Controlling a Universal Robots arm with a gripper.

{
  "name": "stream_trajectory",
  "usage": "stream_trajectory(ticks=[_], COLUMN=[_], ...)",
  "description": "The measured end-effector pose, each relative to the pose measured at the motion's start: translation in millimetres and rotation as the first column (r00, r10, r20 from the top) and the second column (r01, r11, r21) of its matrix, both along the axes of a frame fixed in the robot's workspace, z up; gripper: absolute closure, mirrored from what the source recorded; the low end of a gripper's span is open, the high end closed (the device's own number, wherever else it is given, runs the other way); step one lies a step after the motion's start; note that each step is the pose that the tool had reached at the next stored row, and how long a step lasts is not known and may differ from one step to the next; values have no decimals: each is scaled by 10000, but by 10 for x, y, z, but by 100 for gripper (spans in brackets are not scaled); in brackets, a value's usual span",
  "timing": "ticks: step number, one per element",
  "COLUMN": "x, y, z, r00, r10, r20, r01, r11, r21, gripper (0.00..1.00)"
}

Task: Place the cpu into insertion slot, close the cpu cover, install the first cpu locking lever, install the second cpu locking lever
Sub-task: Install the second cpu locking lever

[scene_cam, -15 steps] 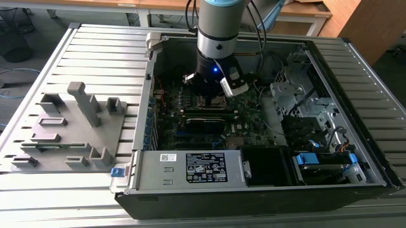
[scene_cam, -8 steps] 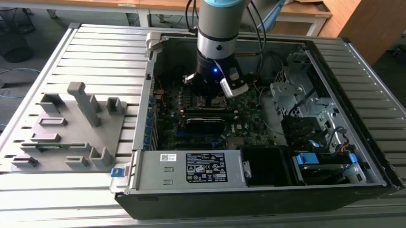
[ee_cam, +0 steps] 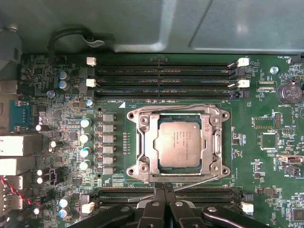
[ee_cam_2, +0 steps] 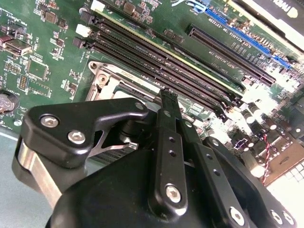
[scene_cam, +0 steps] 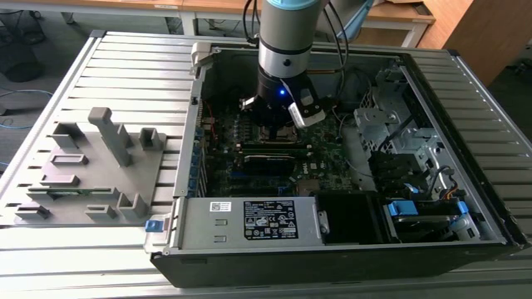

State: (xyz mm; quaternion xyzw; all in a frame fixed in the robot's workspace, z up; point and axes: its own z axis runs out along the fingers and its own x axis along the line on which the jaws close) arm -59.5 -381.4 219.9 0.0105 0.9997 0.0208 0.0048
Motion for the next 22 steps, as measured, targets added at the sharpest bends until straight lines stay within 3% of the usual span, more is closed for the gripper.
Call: stream_trajectory(ticks=[22], x=[-5], y=[0], z=[-36], r00=[10000], r10=[0], r20=[0], r01=[0], r11=[10000], r21=[0], gripper=[89])
